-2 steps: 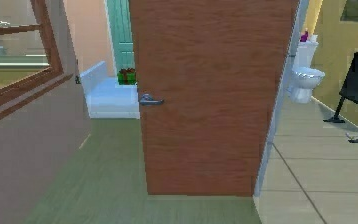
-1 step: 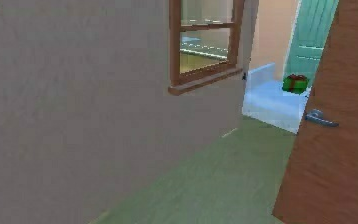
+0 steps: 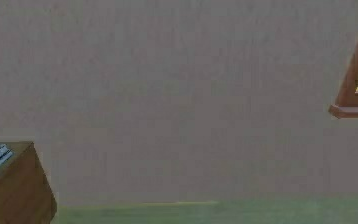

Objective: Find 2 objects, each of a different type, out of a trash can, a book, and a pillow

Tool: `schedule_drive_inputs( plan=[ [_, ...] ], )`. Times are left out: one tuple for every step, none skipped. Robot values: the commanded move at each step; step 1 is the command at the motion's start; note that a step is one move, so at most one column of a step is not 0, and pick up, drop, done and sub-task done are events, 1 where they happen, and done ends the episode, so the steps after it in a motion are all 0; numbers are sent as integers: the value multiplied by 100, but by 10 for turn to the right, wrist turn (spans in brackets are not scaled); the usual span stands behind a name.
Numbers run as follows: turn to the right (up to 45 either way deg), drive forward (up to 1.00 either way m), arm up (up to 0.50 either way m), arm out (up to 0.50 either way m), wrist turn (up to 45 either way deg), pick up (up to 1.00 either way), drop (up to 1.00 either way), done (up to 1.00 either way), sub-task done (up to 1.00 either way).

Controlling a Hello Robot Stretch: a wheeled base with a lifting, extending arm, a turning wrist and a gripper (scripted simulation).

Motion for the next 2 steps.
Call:
schedule_drive_inputs(
  plan=[
    [0,50,0,0,0,0,0,0,0],
    [-450,0,0,0,0,0,0,0,0]
  ],
)
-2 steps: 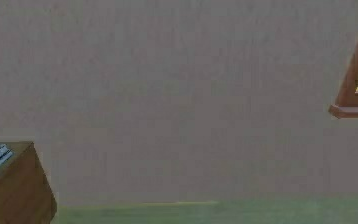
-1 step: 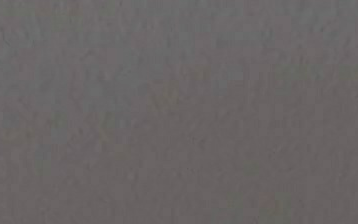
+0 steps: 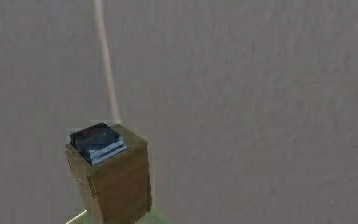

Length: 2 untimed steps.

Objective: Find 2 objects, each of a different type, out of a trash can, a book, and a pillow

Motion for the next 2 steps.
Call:
schedule_drive_inputs(
  plan=[
    [-240,0,0,0,0,0,0,0,0],
    [0,0,0,0,0,0,0,100,0]
  ],
)
